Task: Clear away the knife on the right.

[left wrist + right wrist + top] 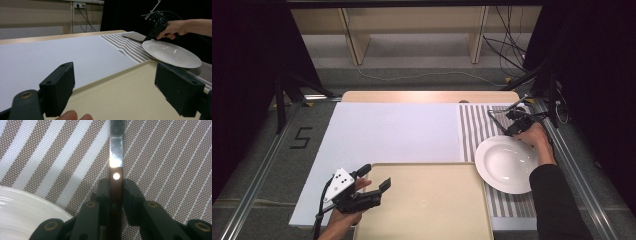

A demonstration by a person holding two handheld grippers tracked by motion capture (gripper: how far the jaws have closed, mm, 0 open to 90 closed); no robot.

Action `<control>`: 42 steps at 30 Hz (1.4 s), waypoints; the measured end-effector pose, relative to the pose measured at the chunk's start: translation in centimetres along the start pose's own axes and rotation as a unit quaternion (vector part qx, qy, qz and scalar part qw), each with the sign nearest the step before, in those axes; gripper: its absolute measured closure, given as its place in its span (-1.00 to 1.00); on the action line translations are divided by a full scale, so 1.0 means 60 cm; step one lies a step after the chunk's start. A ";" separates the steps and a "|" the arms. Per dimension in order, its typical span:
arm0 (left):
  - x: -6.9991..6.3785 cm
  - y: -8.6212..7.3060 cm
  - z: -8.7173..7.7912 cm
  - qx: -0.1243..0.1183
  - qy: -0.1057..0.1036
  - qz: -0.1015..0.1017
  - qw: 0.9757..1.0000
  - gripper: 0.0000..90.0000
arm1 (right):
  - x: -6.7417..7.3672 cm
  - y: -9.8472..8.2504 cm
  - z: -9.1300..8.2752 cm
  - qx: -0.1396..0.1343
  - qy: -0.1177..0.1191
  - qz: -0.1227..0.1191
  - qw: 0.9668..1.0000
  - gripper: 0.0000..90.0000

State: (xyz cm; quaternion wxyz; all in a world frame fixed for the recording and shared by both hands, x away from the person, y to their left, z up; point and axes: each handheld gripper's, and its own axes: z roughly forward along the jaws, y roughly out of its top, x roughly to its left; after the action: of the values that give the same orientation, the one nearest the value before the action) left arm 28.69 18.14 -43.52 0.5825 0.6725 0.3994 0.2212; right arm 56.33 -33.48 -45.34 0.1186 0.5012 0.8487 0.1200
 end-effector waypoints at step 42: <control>0.001 -0.001 0.000 0.001 0.002 -0.001 1.000 -0.64 | 0.008 0.006 -0.073 -0.097 -0.103 -0.094 0.986 0.73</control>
State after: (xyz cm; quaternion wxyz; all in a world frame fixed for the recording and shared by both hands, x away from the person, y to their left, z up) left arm 28.74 18.18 -43.58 0.5814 0.6721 0.4011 0.2219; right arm 55.00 -33.25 -41.13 0.2639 0.4152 0.8597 0.1374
